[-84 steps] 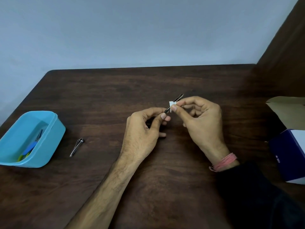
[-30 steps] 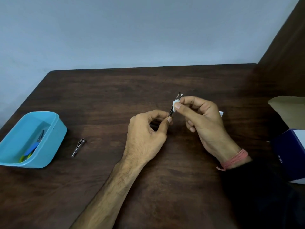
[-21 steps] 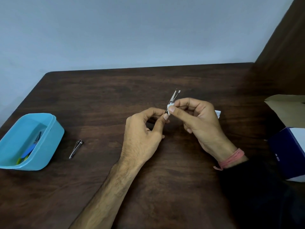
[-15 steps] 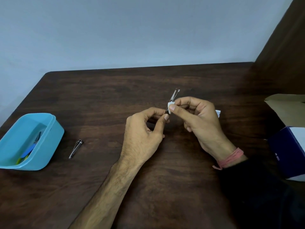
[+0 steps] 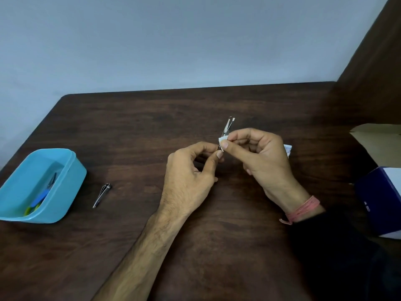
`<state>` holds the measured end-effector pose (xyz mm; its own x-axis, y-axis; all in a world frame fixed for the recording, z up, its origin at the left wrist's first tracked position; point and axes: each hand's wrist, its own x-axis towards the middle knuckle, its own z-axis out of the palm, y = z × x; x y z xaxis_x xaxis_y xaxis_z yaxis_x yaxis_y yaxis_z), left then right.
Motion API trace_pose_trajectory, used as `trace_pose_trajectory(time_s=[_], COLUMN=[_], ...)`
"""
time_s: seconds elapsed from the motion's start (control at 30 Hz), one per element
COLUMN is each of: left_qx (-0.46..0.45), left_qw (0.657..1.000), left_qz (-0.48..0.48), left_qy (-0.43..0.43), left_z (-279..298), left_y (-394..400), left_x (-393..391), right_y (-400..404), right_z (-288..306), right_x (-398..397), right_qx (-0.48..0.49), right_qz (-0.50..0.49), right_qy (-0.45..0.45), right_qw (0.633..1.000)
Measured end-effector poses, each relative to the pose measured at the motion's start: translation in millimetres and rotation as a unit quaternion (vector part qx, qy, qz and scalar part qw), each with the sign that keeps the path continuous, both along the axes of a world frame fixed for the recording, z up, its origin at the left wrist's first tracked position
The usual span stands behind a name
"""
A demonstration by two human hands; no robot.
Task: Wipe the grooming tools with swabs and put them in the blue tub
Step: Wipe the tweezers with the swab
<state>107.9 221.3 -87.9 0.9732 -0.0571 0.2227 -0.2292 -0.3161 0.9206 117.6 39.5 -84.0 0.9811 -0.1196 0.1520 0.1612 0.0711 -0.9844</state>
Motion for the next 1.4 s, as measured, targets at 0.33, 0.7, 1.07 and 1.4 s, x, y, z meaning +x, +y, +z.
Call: trace_pose_trajectory(time_s=[0.33, 0.7, 1.07, 1.4], left_qx=[-0.029, -0.019, 0.0, -0.067], left_qw=[0.999, 0.998, 0.997, 0.993], left_qz=[-0.032, -0.058, -0.071, -0.082], left_qy=[0.005, -0.013, -0.009, 0.054], left_z=[-1.9, -4.1, -1.7, 0.7], left_y=[1.9, 3.8, 3.9, 4.8], left_x=[3.3, 5.5, 4.5, 6.8], right_y=[4.5, 2.3, -3.0, -2.0], right_z=[-2.1, -4.0, -6.3, -5.6], right_x=[-5.6, -2.9, 0.5, -1.0], right_qx=[-0.091, -0.106, -0.121, -0.151], right_qz=[-0.025, -0.033, -0.078, -0.061], right_qy=[-0.064, -0.061, -0.063, -0.081], right_qw=[0.993, 0.992, 0.988, 0.983])
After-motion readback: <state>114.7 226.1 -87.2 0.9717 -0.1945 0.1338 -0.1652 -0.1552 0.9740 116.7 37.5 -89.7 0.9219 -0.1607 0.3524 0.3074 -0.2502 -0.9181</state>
